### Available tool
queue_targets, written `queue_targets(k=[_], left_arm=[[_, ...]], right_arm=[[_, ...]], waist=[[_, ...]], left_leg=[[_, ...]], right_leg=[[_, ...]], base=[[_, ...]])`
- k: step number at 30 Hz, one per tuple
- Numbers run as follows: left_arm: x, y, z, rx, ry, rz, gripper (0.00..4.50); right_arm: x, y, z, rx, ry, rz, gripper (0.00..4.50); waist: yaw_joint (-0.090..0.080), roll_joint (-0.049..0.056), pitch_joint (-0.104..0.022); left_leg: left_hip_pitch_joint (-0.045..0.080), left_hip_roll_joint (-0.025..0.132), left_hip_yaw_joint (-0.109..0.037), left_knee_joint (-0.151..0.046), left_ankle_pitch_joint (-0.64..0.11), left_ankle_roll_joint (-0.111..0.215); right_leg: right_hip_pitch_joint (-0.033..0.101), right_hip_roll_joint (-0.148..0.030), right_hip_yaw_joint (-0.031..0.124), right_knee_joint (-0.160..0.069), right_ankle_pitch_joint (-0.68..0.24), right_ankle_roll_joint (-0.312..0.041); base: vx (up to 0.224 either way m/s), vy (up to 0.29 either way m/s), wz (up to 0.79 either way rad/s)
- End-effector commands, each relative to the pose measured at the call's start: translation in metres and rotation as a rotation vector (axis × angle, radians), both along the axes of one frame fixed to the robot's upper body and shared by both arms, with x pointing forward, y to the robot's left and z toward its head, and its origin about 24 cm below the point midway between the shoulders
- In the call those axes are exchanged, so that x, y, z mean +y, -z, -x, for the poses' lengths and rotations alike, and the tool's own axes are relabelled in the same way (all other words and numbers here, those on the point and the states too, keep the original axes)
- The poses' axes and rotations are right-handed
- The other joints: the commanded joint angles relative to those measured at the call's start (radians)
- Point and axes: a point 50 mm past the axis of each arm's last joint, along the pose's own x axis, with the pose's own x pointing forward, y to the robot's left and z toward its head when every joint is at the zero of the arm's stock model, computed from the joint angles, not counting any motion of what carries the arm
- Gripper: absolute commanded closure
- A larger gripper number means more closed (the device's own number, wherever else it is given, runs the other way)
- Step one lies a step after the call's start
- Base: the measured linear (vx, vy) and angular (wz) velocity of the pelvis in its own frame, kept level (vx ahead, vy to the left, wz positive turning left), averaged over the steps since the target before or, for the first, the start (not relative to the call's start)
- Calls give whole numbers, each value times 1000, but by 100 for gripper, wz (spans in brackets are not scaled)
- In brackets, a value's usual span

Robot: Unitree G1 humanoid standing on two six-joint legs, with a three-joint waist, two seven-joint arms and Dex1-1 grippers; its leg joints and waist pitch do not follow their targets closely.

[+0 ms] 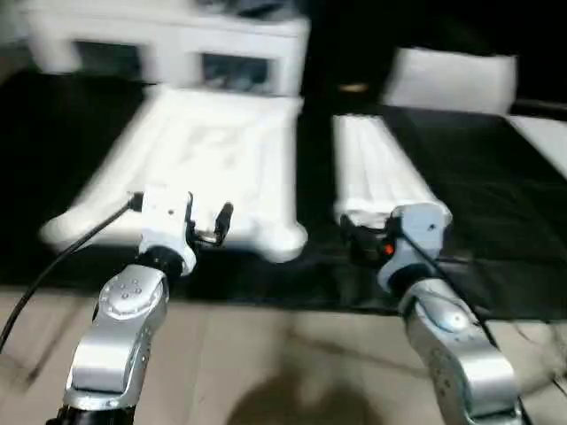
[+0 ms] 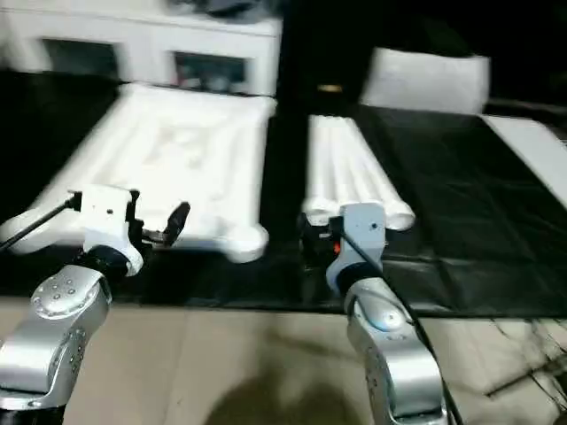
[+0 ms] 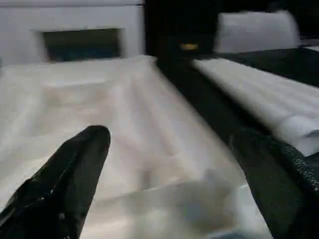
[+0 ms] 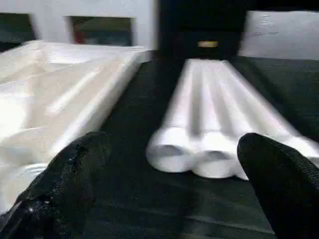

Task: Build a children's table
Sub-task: Move to table, then move table base

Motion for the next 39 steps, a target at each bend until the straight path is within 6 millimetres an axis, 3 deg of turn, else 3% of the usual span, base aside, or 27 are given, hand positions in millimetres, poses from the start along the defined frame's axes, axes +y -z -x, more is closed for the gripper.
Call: queue_targets(k=[1,2,3,4,5,6,7,8,9,10,11,12,13,14,15,16,17,18,19,20,21,23,25,27,32,36,39], left_arm=[[5,-4,3,-15,-5,-23,2],[6,-4,3,-16,-6,-27,2],[6,-5,3,-16,-6,-29,2],[7,-5,4,-17,-6,-33,2],[9,-6,4,-17,-6,-40,2],[9,-6,4,-17,-6,-41,2],[10,-6,5,-17,-7,-43,2],[10,-6,6,-17,-7,-45,2],[10,-6,6,-16,-6,-46,2],[11,-6,8,-12,-2,-53,2],[12,-6,9,-9,1,-58,2],[12,-6,9,-9,2,-59,2],[13,-6,11,-2,14,-62,2],[13,-6,12,6,27,-61,2],[13,-6,14,14,43,-57,2],[14,-6,15,21,62,-45,2],[16,-9,15,15,89,-23,2],[16,-9,15,15,99,-14,2],[18,-11,16,19,128,-12,2],[19,-11,15,20,143,-28,2],[20,-12,16,22,163,-42,2],[22,-11,18,53,291,-106,2],[24,-9,20,88,376,-137,2],[27,-6,21,129,450,-173,2],[32,2,19,176,562,-271,29],[40,7,15,225,682,-328,55],[45,8,9,276,740,-361,80]], right_arm=[[4,-9,-2,-36,-42,-4,0],[4,-9,-2,-34,-49,-2,0],[4,-9,-2,-34,-51,-1,0],[5,-9,-3,-35,-59,0,0],[6,-9,-4,-35,-81,-2,0],[7,-9,-4,-35,-87,-3,0],[7,-10,-4,-37,-93,-3,0],[7,-10,-4,-39,-97,-2,0],[7,-10,-4,-39,-97,-3,0],[7,-10,-3,-39,-103,-6,0],[7,-10,-3,-39,-107,-7,0],[7,-10,-3,-39,-108,-7,0],[9,-10,-2,-39,-123,-13,0],[10,-11,-2,-42,-133,-15,0],[11,-12,-1,-45,-145,-21,0],[12,-13,0,-52,-165,-34,0],[13,-15,0,-65,-179,-35,0],[13,-16,1,-70,-185,-35,0],[14,-17,1,-80,-201,-17,0],[14,-17,1,-83,-218,-12,0],[16,-17,2,-85,-242,-14,0],[16,-18,5,-98,-280,58,0],[15,-18,4,-100,-271,87,0],[18,-16,6,-60,-351,52,0],[22,-15,11,-17,-498,48,0],[25,-14,15,24,-610,54,0],[26,-12,17,47,-672,86,0]], waist=[[47,-10,-67],[39,-11,-64],[36,11,-59],[36,29,-55],[25,74,-46],[-10,86,-31],[-37,82,-68],[-37,83,-67],[-27,73,-51],[-35,59,-49],[-29,39,-46],[-26,10,-42],[36,-12,-47],[38,-18,-52],[41,-5,-54],[37,3,-53],[29,27,-54],[27,29,-57],[23,34,-58],[22,33,-55],[24,43,-51],[23,42,-39],[24,45,-29],[23,45,-23],[28,42,-21],[33,45,-27],[33,47,-32]], left_leg=[[-164,3,-65,59,105,67],[-182,5,-70,53,143,62],[-171,13,-69,-5,225,60],[-158,20,-65,-50,262,75],[-102,60,-80,-125,245,109],[-70,103,-134,-152,200,169],[73,185,-222,-134,175,381],[69,177,-217,-126,232,424],[46,156,-177,-127,302,460],[31,147,-160,-139,287,467],[11,99,-118,-136,216,431],[-22,56,-78,-121,107,366],[-119,-13,-58,-6,22,186],[-134,-1,-70,-8,81,141],[-133,10,-73,-60,210,64],[-119,17,-69,-90,252,37],[-92,35,-69,-105,298,19],[-81,40,-68,-103,324,18],[-75,44,-74,-104,417,-24],[-70,45,-73,-107,385,-39],[-64,49,-72,-116,276,-66],[-61,55,-70,-133,89,-96],[-55,58,-66,-145,-63,-104],[-52,61,-61,-150,-145,-97],[-56,61,-60,-151,-166,-74],[-58,63,-56,-149,-115,-68],[-59,66,-54,-148,-68,-71]], right_leg=[[163,-183,153,-148,-77,-212],[160,-165,142,-135,34,-244],[135,-115,77,-132,126,-286],[120,-83,41,-132,107,-278],[94,-17,-10,-122,12,-201],[56,29,-34,-53,-46,-146],[-59,-2,-11,46,-111,-42],[-75,-5,-8,60,-86,-9],[-93,-9,-3,69,-26,43],[-86,-11,3,62,10,53],[-74,-22,21,-2,81,29],[-43,-40,48,-69,110,8],[84,-174,170,-171,-166,-65],[96,-173,166,-155,-142,-83],[87,-117,126,-116,54,-107],[72,-86,105,-99,171,-114],[49,-54,80,-71,361,-120],[41,-48,76,-64,437,-128],[42,-33,65,-55,561,-156],[40,-33,63,-61,534,-160],[40,-38,63,-71,431,-170],[36,-42,66,-88,236,-168],[25,-46,71,-103,9,-150],[14,-50,76,-115,-135,-144],[4,-54,83,-129,-224,-128],[5,-55,83,-123,-182,-126],[8,-55,79,-113,-92,-155]], base=[[174,-55,-7],[165,-36,-14],[165,-36,-14],[145,-12,-5],[172,24,-9],[172,24,-9],[199,16,-1],[168,-11,13],[168,-11,13],[110,-19,4],[85,-70,-2],[85,-70,-2],[36,-96,0],[0,0,0],[20,-83,-11],[59,-66,-13],[82,-78,-12],[56,-36,-3],[0,0,0],[0,0,0],[0,0,0],[0,0,0],[-31,8,-2],[-67,7,-1],[-35,-3,0],[0,0,0],[0,0,0]])
